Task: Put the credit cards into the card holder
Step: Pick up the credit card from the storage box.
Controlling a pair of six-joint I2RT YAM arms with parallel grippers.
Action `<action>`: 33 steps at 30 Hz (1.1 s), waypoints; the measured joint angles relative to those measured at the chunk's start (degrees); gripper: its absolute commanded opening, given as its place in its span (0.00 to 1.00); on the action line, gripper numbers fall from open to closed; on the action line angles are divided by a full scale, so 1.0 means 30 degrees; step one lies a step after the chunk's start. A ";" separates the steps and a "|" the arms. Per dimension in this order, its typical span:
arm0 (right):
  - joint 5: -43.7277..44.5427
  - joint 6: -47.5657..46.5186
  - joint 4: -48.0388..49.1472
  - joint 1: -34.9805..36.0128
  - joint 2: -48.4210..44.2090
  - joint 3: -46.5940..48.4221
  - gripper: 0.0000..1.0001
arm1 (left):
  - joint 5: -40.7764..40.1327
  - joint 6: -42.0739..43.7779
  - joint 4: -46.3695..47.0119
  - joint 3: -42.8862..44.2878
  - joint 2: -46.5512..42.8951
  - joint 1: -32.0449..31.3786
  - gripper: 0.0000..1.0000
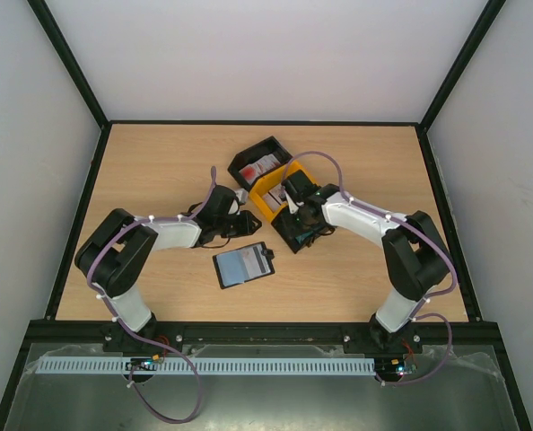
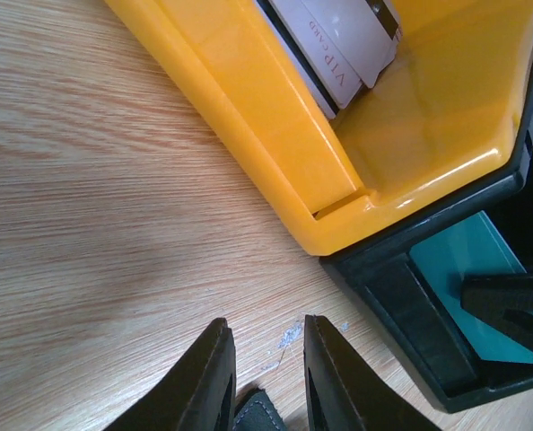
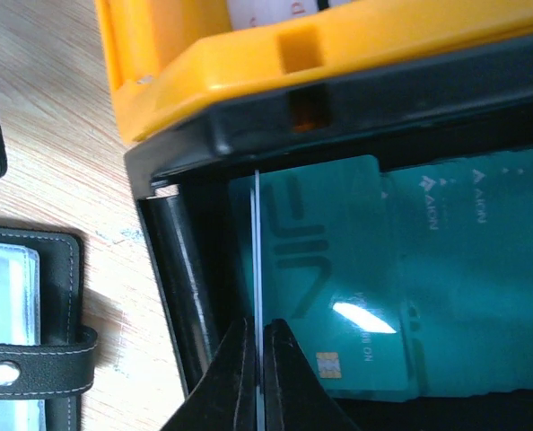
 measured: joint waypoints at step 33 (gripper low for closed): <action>-0.6907 0.7919 0.8772 -0.5195 -0.8553 -0.5974 0.02 | 0.4736 -0.5683 0.6382 -0.0211 -0.1829 -0.0780 0.71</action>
